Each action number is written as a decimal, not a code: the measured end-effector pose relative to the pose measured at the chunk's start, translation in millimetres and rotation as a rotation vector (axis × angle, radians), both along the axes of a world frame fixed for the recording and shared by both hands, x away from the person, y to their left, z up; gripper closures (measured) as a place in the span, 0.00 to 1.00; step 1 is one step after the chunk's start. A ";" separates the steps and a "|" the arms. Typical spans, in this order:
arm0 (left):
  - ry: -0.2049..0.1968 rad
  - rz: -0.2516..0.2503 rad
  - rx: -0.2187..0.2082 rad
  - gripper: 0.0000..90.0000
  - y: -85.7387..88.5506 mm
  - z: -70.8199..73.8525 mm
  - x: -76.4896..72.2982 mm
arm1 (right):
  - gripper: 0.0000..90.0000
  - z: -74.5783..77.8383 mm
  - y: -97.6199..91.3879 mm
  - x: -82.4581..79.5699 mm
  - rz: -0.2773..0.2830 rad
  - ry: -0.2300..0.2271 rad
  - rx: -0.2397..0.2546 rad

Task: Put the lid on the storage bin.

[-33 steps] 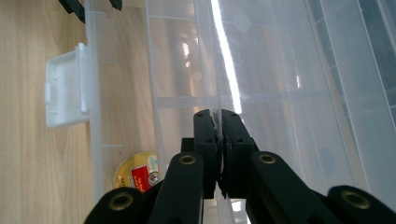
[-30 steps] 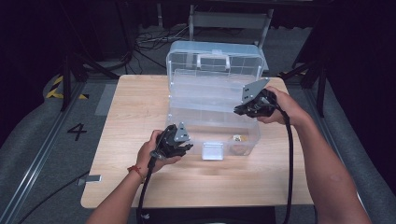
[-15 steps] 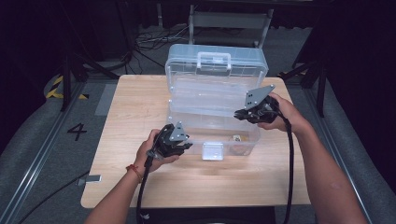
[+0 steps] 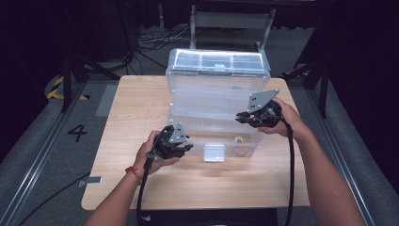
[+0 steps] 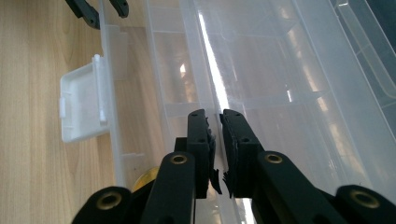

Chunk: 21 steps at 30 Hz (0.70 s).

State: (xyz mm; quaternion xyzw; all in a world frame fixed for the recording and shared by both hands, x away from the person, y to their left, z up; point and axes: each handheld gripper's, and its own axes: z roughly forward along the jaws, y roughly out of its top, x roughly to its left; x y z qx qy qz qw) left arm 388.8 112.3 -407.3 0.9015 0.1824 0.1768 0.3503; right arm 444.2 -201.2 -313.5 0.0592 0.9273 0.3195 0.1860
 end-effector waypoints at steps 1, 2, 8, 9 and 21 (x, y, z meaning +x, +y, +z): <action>-0.002 0.001 0.003 0.71 0.2 0.1 -0.1 | 0.92 -0.5 -0.4 -0.1 -0.001 0.002 0.008; -0.003 0.001 0.006 0.71 0.6 0.4 -0.2 | 0.92 -0.9 -1.1 0.1 0.000 0.000 0.011; 0.000 0.002 -0.006 0.69 4.5 1.8 -0.7 | 0.91 -2.4 -3.4 0.1 0.000 0.004 0.031; -0.003 0.002 -0.002 0.69 5.1 2.0 -1.0 | 0.91 -2.6 -3.5 -0.2 0.000 0.003 0.032; -0.023 -0.009 -0.055 0.77 16.9 13.6 -8.5 | 0.91 -5.6 -6.0 -3.0 -0.009 -0.002 0.052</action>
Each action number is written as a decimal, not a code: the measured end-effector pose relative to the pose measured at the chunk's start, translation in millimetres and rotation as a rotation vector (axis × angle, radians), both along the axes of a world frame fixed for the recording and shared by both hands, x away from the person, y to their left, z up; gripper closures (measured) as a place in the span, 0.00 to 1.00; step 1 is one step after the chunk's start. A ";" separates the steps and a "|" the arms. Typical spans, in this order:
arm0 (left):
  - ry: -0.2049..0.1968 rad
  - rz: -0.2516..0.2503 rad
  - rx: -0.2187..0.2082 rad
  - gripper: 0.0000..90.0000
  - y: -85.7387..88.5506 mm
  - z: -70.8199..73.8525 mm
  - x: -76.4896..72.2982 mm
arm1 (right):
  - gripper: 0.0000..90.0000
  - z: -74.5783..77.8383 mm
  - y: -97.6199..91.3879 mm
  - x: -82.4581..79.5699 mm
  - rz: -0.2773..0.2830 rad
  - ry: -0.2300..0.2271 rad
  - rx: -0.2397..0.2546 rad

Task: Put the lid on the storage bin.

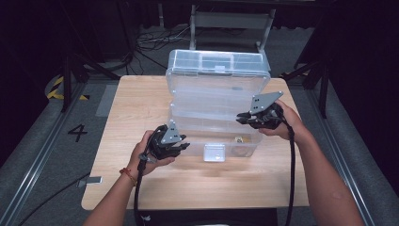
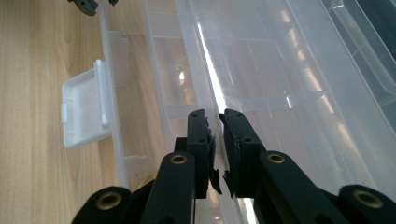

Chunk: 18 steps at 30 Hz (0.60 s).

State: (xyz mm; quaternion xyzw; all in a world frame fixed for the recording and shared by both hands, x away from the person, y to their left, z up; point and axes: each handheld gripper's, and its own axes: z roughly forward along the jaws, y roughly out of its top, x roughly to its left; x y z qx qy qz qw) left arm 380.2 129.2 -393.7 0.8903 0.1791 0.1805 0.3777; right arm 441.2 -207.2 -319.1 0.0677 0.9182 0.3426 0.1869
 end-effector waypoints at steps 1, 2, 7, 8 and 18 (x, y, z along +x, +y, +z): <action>0.004 -0.002 -0.007 0.78 1.4 1.1 -0.4 | 0.91 -0.6 -0.8 -0.1 0.002 -0.001 0.005; 0.003 -0.003 -0.015 0.80 3.2 2.5 -0.9 | 0.90 -1.1 -1.5 -0.1 0.000 -0.001 0.011; -0.009 0.016 -0.042 0.92 11.4 6.4 -3.3 | 0.90 -3.9 -3.8 -1.2 -0.003 -0.002 0.035; -0.006 0.017 -0.050 0.94 13.1 6.5 -3.0 | 0.90 -4.1 -3.7 -1.3 -0.001 -0.006 0.035; 0.000 0.034 -0.027 0.96 22.2 10.0 -1.2 | 0.90 -5.2 -4.7 -2.8 -0.009 -0.013 0.041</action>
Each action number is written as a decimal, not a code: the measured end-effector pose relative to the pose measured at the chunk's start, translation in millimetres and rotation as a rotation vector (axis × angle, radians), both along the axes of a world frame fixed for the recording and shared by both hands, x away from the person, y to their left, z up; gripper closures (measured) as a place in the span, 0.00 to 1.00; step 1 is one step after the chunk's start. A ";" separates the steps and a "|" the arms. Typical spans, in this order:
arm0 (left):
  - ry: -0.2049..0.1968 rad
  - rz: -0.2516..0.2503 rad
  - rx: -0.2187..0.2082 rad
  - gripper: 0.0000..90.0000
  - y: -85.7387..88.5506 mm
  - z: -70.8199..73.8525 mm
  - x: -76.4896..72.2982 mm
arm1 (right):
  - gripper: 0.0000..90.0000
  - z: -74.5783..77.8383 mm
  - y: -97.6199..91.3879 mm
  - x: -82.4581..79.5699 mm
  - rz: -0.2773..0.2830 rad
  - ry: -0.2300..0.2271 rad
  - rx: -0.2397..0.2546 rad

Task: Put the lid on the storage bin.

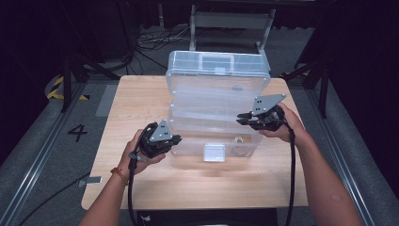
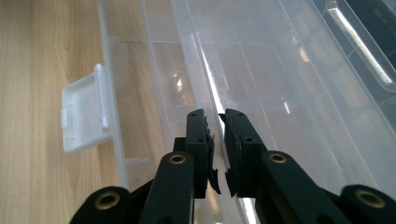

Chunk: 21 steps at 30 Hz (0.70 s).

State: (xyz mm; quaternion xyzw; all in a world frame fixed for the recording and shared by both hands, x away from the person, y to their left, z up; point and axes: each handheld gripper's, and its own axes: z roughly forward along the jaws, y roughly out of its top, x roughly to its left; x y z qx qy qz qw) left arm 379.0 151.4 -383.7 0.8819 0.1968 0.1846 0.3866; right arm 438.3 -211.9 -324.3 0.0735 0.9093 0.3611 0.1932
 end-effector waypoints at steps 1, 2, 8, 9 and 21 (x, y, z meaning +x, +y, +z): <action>0.001 -0.002 -0.008 0.96 1.4 0.5 0.4 | 0.90 -0.4 -0.2 -0.3 -0.001 -0.002 0.002; -0.003 0.004 -0.013 0.96 3.8 1.9 0.5 | 0.90 -0.5 -0.4 -0.4 0.000 -0.002 0.003; -0.032 0.027 -0.057 0.96 20.5 12.2 0.9 | 0.89 -1.1 -0.6 -0.6 -0.001 -0.003 0.007; -0.037 0.033 -0.068 0.97 23.7 13.8 1.4 | 0.89 -1.3 -0.6 -0.4 -0.002 -0.002 0.011; -0.038 0.137 -0.151 1.00 52.0 15.5 21.8 | 0.89 -2.5 -1.2 -0.8 -0.002 0.003 0.019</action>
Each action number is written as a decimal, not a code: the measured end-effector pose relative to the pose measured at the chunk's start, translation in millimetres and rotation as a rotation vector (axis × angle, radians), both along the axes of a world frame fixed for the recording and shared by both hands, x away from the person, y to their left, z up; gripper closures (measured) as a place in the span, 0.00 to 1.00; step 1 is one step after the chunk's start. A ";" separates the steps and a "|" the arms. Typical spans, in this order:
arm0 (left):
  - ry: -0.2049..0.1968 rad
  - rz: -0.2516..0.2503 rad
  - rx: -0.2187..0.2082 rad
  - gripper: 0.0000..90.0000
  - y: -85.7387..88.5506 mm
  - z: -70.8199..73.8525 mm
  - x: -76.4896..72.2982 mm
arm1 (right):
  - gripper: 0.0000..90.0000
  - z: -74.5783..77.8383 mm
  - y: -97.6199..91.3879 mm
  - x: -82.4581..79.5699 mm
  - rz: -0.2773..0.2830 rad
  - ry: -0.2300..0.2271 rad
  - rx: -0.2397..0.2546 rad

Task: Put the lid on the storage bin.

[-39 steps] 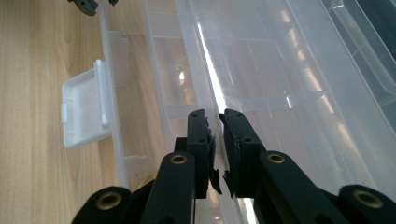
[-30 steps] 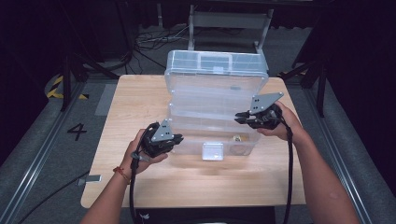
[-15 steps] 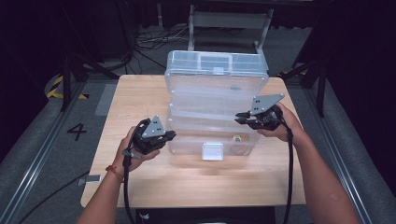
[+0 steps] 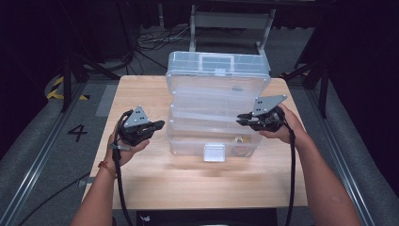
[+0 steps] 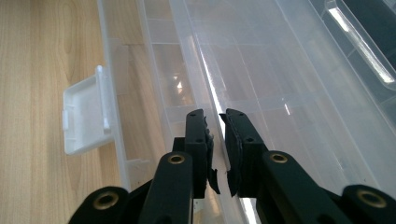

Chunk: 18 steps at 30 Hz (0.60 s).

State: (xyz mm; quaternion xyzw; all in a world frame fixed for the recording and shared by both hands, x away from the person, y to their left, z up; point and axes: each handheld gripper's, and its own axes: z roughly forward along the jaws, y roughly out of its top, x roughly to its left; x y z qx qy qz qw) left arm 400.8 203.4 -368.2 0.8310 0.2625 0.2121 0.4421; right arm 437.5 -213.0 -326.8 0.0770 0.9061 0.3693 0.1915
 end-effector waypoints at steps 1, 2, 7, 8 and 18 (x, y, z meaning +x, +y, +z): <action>-0.005 0.007 -0.010 1.00 1.8 0.7 1.7 | 0.89 -0.1 0.1 0.0 0.000 0.000 0.000; -0.007 0.012 -0.025 1.00 3.3 1.5 3.6 | 0.89 -0.1 0.2 -0.2 0.000 0.000 -0.001; -0.011 0.026 -0.038 1.00 3.8 7.9 16.5 | 0.89 -0.1 0.4 -0.5 0.004 0.003 -0.007; -0.018 0.023 -0.048 1.00 4.0 10.1 19.0 | 0.89 -0.3 0.6 -0.6 0.004 0.002 -0.007; -0.031 0.045 -0.117 1.00 -5.8 27.2 44.9 | 0.89 -0.5 1.2 -0.9 0.006 0.000 -0.009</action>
